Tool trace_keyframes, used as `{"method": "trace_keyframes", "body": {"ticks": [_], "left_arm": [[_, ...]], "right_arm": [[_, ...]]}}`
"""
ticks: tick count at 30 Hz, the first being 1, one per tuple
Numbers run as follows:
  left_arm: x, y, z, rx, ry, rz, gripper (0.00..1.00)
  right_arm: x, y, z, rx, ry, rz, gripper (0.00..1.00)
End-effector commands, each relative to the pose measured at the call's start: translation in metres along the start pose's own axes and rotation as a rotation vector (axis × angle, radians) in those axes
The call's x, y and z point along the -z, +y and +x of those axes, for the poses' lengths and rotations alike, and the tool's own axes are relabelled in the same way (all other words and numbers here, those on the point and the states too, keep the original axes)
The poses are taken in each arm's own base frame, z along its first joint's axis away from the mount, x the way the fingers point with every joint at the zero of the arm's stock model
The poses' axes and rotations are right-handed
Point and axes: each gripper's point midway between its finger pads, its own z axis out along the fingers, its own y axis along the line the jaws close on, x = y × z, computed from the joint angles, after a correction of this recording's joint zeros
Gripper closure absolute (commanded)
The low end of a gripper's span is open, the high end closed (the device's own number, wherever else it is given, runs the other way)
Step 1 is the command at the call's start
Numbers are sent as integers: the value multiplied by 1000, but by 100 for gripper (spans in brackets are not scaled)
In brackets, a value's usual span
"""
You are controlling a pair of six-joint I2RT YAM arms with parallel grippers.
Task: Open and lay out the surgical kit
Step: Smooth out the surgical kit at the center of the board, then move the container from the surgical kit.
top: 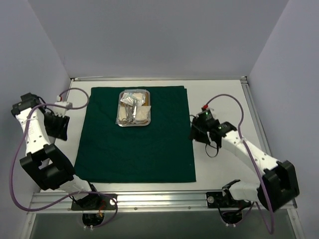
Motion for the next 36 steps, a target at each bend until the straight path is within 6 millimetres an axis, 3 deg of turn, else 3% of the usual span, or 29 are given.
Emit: {"method": "trace_keyframes", "body": {"ticks": [1,3,4,5,6,7,8,9,11,12,14,15,16,19,22,25,29,36], "left_arm": [[13,-56,-57,38,-114,158,51],[10,-55,-97,59,-202,122,52],[6,-66,-114,28,-221,128,52],[2,-64,-136,48,-265,119,53],[-1,-68,-149,42,-286,127,53],[-5,-79,-163,20,-306,155,54],[-13,-78,-180,40,-330,156,55],[-18,-78,-189,40,-340,156,55],[-39,-75,-207,65,-339,162,55],[-43,-71,-213,77,-342,156,55],[-66,-63,-218,115,-307,158,55],[-70,-60,-222,118,-305,158,55],[-76,-59,-223,121,-297,168,55],[-95,-66,-232,133,-284,232,55],[-115,-60,-235,148,-269,221,55],[-133,-46,-233,173,-240,169,55],[-149,-48,-228,181,-218,189,55],[-153,-49,-229,176,-225,198,55]], "right_arm": [[-16,17,-74,66,-117,-43,53],[-33,24,-100,97,-131,-44,61],[-27,43,-127,110,-179,-80,71],[-29,54,-139,125,-195,-102,75],[-44,65,-141,146,-163,-130,78],[-38,84,-163,152,-206,-181,82],[-41,99,-176,157,-237,-228,83],[-58,108,-175,157,-207,-257,83],[-60,133,-201,156,-253,-313,83],[-83,141,-200,162,-235,-319,83],[-87,170,-219,164,-270,-370,74],[-113,181,-213,171,-248,-380,71],[-121,193,-213,175,-240,-408,68],[-154,227,-217,156,-236,-481,68],[-182,252,-220,120,-218,-547,69],[-205,261,-221,97,-214,-555,71],[-227,262,-219,58,-218,-562,74],[-247,258,-201,25,-179,-562,87]]}}
